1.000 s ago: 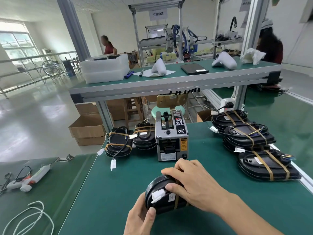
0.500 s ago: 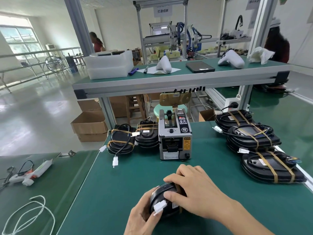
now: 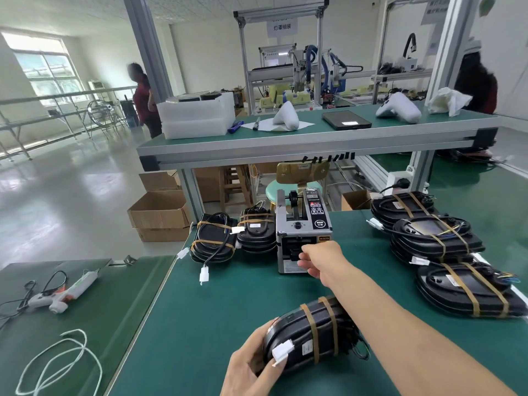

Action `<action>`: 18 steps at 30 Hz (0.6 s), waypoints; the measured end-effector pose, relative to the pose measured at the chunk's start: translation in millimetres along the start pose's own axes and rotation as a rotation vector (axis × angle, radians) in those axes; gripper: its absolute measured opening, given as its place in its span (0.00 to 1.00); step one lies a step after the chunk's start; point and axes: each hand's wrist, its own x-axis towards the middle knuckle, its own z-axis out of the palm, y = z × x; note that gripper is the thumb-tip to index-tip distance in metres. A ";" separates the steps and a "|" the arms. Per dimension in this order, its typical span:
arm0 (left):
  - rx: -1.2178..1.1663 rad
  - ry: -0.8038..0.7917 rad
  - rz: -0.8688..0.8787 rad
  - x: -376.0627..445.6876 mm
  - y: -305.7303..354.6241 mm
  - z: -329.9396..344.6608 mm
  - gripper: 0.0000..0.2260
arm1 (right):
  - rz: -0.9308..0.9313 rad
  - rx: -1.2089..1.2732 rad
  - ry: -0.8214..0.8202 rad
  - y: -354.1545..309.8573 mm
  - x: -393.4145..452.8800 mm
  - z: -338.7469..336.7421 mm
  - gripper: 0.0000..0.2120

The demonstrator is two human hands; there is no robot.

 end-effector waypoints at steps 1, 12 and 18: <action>-0.008 -0.001 -0.009 0.1 -0.2 0.1 0.26 | 0.017 0.023 0.008 -1.2 2.6 2.6 0.02; -0.044 -0.002 0.016 -1.8 0.9 0.6 0.25 | 0.135 0.250 0.129 -0.2 16.2 19.7 0.13; -0.030 0.006 0.062 -2.6 3.6 0.5 0.23 | 0.148 0.305 0.159 0.0 21.6 22.3 0.10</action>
